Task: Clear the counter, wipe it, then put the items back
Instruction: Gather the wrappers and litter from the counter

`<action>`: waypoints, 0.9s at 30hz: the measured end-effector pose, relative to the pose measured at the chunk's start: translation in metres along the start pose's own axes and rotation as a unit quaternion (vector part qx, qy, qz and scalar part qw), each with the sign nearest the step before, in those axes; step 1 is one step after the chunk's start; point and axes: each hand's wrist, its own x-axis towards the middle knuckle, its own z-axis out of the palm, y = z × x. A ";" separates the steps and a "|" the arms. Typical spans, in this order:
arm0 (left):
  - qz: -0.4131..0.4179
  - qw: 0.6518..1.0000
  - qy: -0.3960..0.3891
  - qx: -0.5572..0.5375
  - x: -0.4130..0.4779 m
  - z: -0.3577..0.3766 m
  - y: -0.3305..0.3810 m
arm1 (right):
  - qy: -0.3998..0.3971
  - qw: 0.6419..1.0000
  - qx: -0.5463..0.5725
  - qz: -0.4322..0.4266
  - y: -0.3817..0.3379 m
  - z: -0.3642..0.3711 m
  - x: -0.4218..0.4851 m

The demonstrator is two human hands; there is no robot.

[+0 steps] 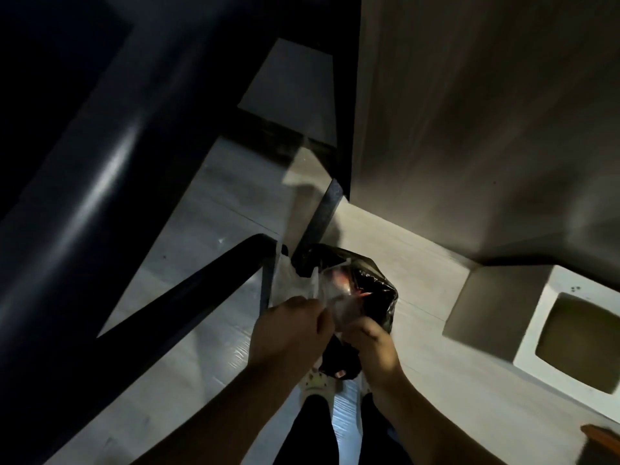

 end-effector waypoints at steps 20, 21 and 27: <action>-0.059 0.965 -0.255 -0.031 0.030 0.081 -0.033 | -0.036 0.985 0.029 0.168 0.028 -0.003 0.060; -0.055 0.964 -0.258 -0.030 0.030 0.087 -0.034 | -0.037 0.984 0.033 0.169 0.029 -0.003 0.063; -0.051 0.963 -0.260 -0.040 0.028 0.095 -0.030 | 0.044 0.980 -0.096 0.169 0.046 -0.001 0.071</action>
